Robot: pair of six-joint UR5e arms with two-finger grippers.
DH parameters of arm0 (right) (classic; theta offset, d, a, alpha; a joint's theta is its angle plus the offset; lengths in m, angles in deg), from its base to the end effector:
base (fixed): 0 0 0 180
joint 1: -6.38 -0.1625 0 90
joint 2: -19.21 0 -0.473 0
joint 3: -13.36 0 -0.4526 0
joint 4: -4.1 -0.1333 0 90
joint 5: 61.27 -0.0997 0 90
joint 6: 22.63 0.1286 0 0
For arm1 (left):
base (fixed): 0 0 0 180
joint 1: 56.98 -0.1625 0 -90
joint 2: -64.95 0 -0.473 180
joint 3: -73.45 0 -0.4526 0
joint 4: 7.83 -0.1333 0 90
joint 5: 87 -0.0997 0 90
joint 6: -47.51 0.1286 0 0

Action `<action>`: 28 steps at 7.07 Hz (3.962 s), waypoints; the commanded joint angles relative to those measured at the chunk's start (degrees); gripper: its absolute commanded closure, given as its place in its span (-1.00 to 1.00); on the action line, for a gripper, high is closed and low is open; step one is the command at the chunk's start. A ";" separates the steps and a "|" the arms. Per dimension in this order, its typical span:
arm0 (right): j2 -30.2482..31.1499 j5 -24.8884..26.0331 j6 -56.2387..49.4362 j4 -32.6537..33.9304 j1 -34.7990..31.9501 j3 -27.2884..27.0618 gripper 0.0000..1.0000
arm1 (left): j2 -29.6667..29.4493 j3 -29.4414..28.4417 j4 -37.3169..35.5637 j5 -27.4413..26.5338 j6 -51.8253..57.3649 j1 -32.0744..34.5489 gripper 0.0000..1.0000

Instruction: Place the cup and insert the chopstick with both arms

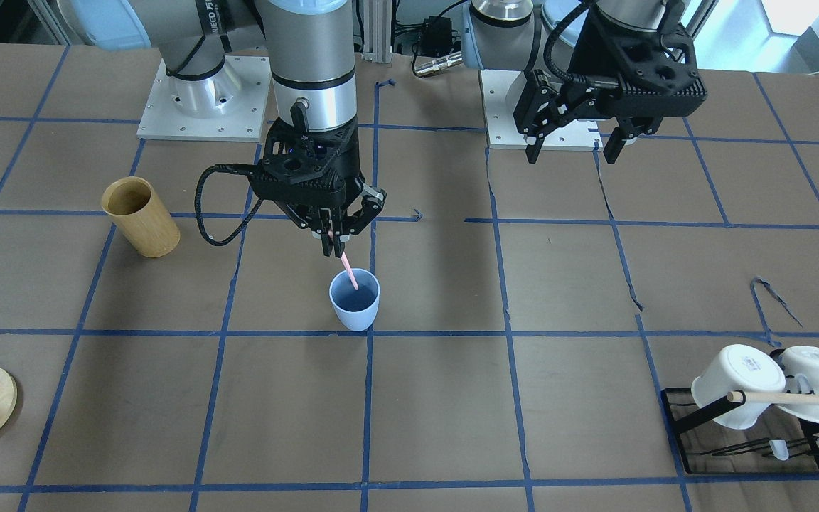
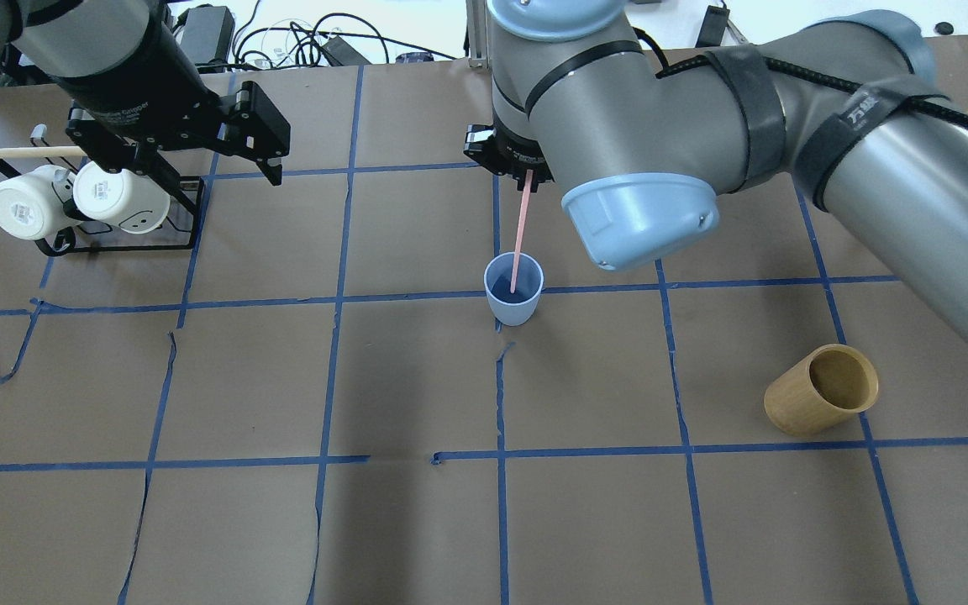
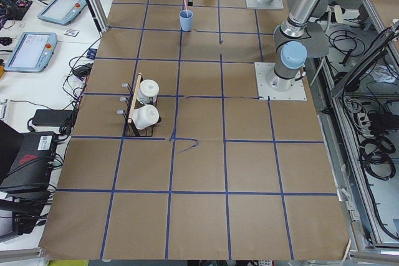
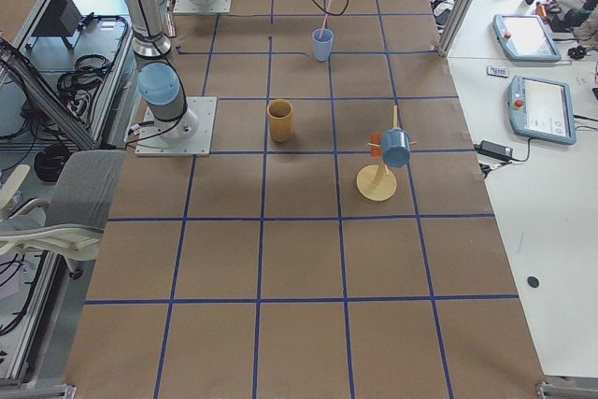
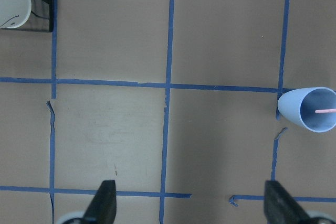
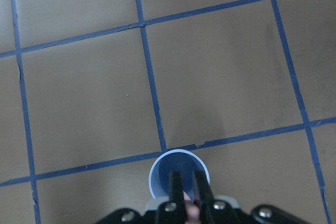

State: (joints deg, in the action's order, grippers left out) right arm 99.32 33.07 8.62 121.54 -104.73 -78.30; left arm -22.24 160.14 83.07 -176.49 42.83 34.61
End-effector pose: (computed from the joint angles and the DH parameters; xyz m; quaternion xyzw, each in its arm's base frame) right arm 0.3514 -0.5672 0.4418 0.0927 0.9854 -0.1405 0.0273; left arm -0.1493 -0.5339 0.5642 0.0267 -0.9986 0.0452 0.0069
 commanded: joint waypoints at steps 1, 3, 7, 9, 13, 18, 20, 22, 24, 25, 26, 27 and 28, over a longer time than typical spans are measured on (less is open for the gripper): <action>-0.39 0.66 0.04 5.82 -1.55 -2.90 0.99 | 0.00 -0.21 0.07 -0.16 -0.06 -0.01 -1.00; -0.48 1.02 -0.13 6.48 -1.56 -4.05 0.99 | 0.09 -0.21 0.07 -0.16 -0.06 -0.01 -1.00; -0.48 1.02 -0.22 6.74 -1.56 -5.81 0.60 | 0.09 -0.21 0.07 -0.24 -0.06 -0.01 -1.00; -0.57 2.32 -0.48 9.27 -1.47 -5.11 -0.45 | 0.18 -0.29 0.07 -0.24 -0.06 -0.09 -1.00; -1.35 2.86 -8.02 -7.90 0.98 9.42 -0.90 | 0.00 -0.29 0.07 0.02 -0.06 -0.01 -1.00; 1.45 -2.94 -32.45 -32.81 14.24 18.19 -0.90 | -0.08 -0.29 -0.02 -0.51 0.20 -0.18 -1.00; 2.85 -6.51 -38.34 -31.59 18.38 15.22 -0.85 | -0.43 -0.29 -0.19 -0.60 0.38 -0.10 -1.00; 7.68 -5.84 -37.58 -27.65 18.22 8.90 -0.89 | -0.35 -0.38 -0.20 -0.60 0.29 -0.09 -1.00; 7.61 -6.28 -38.10 -26.84 18.57 8.16 -1.00 | -0.26 -0.29 -0.11 -0.77 0.47 -0.09 -1.00; 8.30 -4.80 -37.58 -27.27 18.66 8.08 -1.00 | -0.17 -0.38 -0.11 -0.86 0.47 -0.09 -1.00; 9.96 -2.87 -37.23 -28.49 18.57 7.55 -1.00 | -0.17 -0.38 -0.11 -0.86 0.21 -0.09 -1.00; 10.85 -2.59 -35.74 -29.63 18.66 7.55 -1.00 | -0.26 -0.38 -0.11 -0.95 0.12 -0.01 -1.00; 10.86 -2.59 -32.42 -29.99 18.57 7.55 -0.97 | -0.26 -0.38 -0.11 -0.95 0.12 -0.01 -1.00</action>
State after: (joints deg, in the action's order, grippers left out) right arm 109.67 30.11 -26.87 92.33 -86.12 -70.68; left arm -22.47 159.76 82.96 -177.40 43.00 34.57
